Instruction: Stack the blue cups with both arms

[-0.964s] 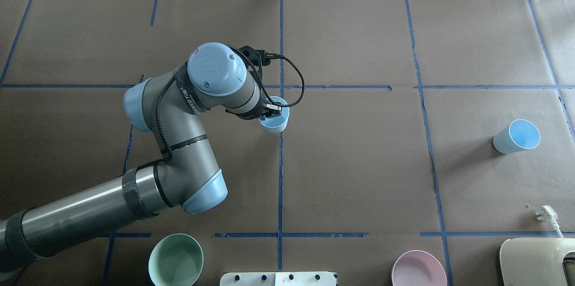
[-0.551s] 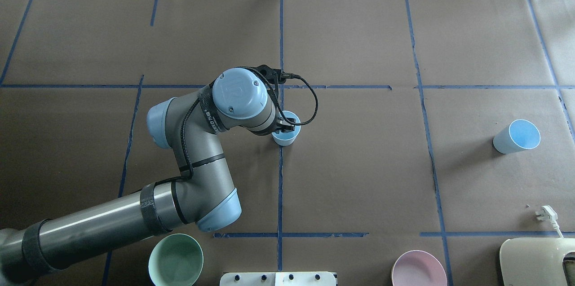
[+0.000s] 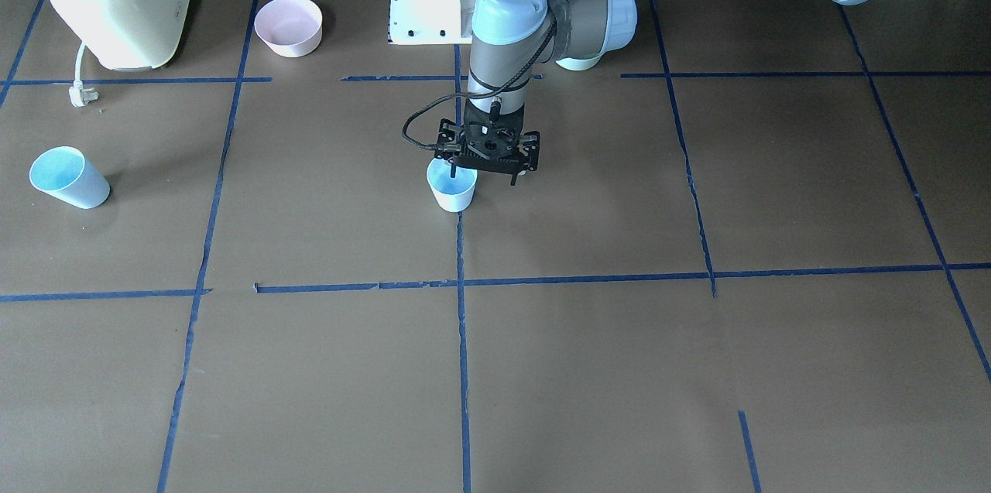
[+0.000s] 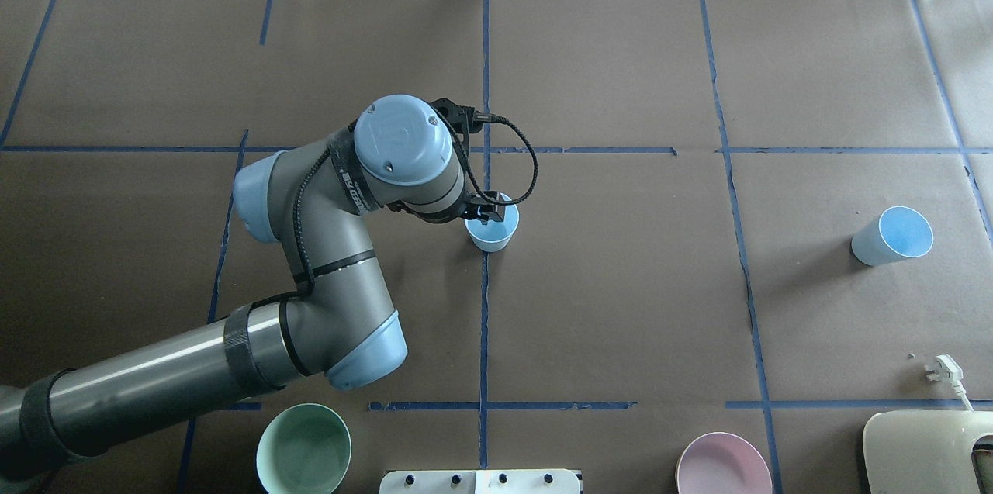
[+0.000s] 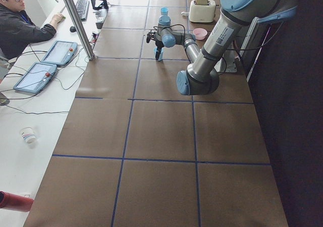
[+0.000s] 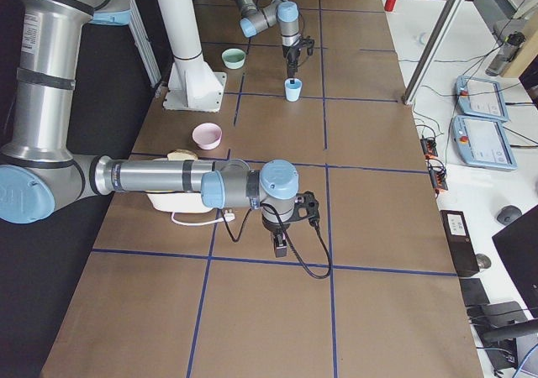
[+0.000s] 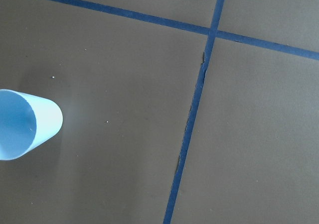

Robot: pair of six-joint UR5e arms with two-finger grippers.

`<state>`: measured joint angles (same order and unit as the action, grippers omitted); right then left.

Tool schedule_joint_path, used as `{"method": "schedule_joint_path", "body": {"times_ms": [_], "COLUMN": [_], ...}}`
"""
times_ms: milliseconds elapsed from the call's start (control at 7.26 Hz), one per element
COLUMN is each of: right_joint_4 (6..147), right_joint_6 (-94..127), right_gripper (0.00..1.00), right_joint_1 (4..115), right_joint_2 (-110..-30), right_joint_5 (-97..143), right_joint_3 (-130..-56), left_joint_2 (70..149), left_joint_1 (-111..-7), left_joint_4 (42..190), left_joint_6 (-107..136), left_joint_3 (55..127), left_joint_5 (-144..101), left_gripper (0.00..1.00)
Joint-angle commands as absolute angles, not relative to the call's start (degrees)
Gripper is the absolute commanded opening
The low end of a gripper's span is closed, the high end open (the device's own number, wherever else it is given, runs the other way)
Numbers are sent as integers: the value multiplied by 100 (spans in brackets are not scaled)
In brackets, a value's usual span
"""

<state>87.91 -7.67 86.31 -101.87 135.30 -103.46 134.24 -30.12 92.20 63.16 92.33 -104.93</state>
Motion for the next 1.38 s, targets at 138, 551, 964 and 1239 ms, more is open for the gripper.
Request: {"method": "schedule_joint_path", "body": {"times_ms": [138, 551, 964, 1239], "right_joint_4": [8483, 8481, 8481, 8473], "right_joint_6": [-765, -529, -510, -379], "right_gripper": [100, 100, 100, 100], "right_joint_1": [8631, 8622, 8613, 8543], "right_joint_2": [-10187, -10178, -10169, -10169], "right_joint_5": [13561, 13553, 13570, 13588], "right_joint_3": [-10345, -10345, -10345, -10345], "left_joint_2": [11924, 10471, 9304, 8425], "left_joint_1": [-4091, -6373, -8459, -9050], "left_joint_4": [7972, 8103, 8112, 8278], "left_joint_6": [4456, 1355, -1383, -1406], "left_joint_3": [11246, 10770, 9705, 9755], "left_joint_5": [-11406, -12336, -13691, -13685], "left_gripper": [99, 99, 99, 100]}}
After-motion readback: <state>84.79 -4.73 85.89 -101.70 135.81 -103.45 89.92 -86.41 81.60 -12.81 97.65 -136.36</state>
